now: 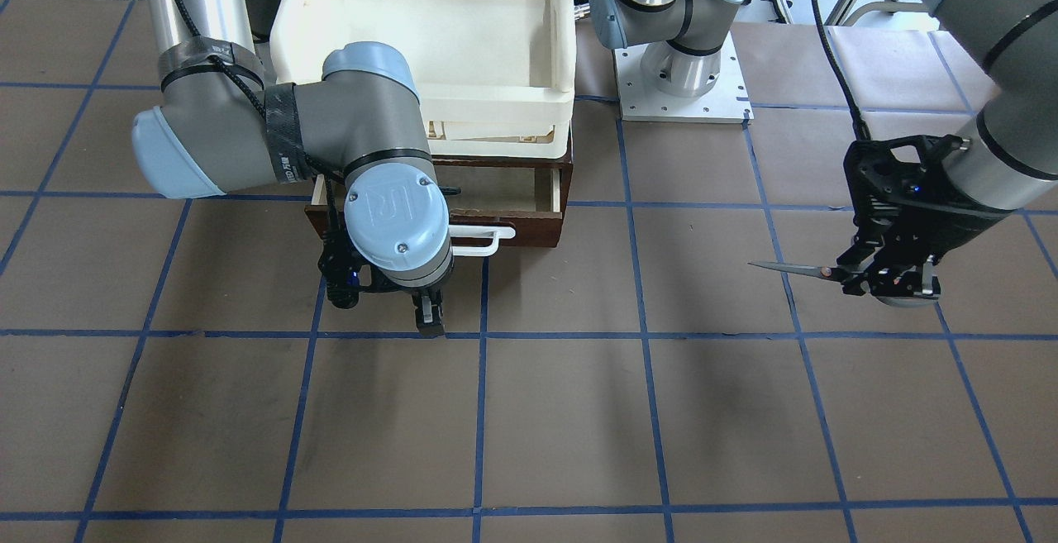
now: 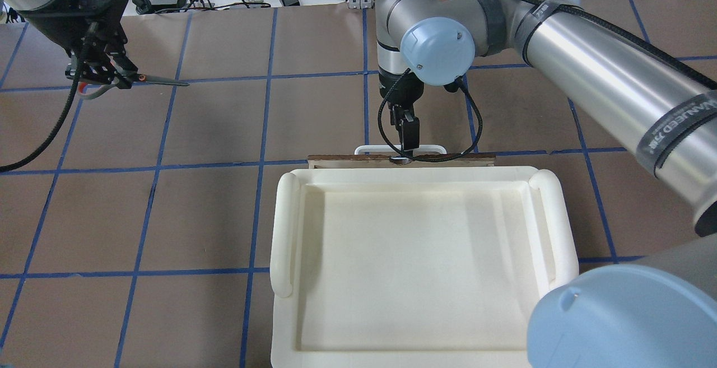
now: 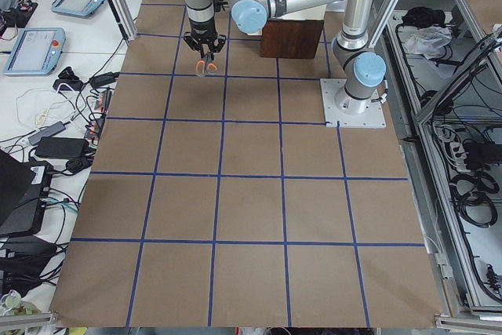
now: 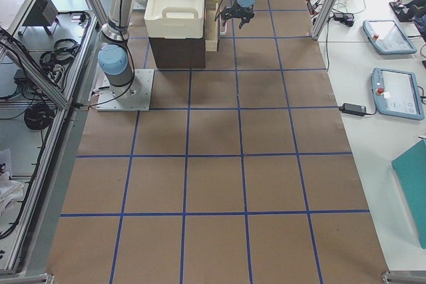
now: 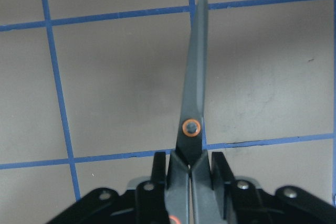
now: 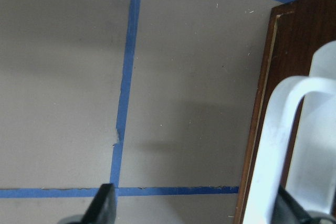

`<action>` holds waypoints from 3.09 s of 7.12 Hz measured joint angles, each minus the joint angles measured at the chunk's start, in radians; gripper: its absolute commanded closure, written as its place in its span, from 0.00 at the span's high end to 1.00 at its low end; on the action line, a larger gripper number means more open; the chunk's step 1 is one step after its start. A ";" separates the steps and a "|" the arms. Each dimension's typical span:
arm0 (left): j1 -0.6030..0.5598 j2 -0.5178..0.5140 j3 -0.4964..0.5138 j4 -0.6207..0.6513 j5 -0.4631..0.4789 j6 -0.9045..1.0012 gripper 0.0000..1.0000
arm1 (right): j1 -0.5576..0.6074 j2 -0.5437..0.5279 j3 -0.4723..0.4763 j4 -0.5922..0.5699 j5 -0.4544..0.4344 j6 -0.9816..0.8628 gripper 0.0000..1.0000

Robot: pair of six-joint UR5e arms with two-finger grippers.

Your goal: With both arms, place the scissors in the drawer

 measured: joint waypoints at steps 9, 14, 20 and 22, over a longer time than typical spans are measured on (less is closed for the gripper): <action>-0.051 0.014 -0.010 -0.019 -0.006 -0.043 0.00 | -0.011 0.032 -0.052 -0.031 0.005 -0.065 1.00; -0.050 0.015 -0.011 -0.022 -0.006 -0.042 0.00 | -0.011 0.053 -0.097 -0.035 0.009 -0.067 1.00; -0.050 0.015 -0.012 -0.023 -0.006 -0.040 0.00 | -0.036 0.087 -0.139 -0.036 0.013 -0.100 1.00; -0.049 0.015 -0.012 -0.023 -0.006 -0.040 0.00 | -0.042 0.091 -0.141 -0.040 0.014 -0.106 1.00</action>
